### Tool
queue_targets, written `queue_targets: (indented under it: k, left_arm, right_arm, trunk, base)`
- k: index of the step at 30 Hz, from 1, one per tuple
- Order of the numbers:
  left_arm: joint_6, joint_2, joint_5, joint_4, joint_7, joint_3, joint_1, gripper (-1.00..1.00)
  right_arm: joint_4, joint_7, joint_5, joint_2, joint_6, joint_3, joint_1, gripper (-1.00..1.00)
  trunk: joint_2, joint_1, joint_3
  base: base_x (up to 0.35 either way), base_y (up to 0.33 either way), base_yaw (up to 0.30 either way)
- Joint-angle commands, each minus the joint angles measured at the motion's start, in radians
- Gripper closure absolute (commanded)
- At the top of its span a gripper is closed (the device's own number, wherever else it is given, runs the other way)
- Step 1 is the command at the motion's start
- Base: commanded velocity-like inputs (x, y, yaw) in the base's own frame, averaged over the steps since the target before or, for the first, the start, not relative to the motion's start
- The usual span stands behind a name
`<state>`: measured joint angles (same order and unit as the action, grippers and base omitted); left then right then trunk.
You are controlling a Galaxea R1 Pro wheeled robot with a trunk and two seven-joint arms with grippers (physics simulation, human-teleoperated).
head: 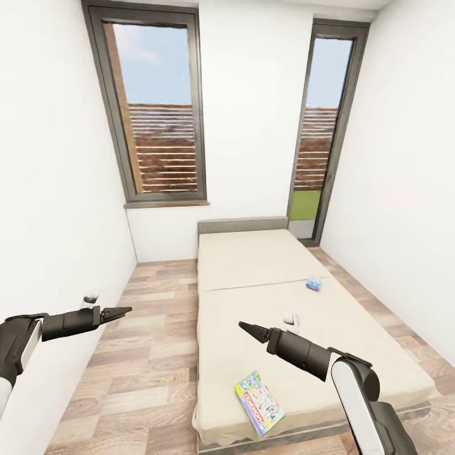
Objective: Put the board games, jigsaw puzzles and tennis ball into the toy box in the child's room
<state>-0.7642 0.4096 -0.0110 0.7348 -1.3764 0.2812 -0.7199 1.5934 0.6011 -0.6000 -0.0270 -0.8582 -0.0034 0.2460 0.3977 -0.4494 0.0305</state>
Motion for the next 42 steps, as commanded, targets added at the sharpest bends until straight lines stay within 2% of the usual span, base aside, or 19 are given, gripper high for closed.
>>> queue_targets:
  k: [1,24,42]
  left_arm:
    - [-0.01,0.0,-0.001,0.0,-0.004,0.001,-0.001,-1.0]
    - [-0.01,-0.006,0.0,0.0,-0.006,0.002,-0.001,-1.0]
    - [-0.01,-0.007,0.0,0.0,-0.006,0.001,-0.001,-1.0]
  right_arm:
    - [0.0,0.001,-0.001,-0.001,-0.005,-0.001,0.001,-1.0]
    - [0.0,0.0,-0.001,-0.001,-0.006,-0.001,0.001,-1.0]
    - [0.0,0.0,-0.001,-0.001,-0.006,0.0,0.001,-1.0]
  trunk:
    - [0.002,-0.001,0.002]
    - [0.002,-0.001,0.002]
    - [0.002,-0.001,0.007]
  base:
    - [0.0,0.004,0.061]
    - [-0.006,0.001,0.018]
    - [-0.015,-0.005,0.239]
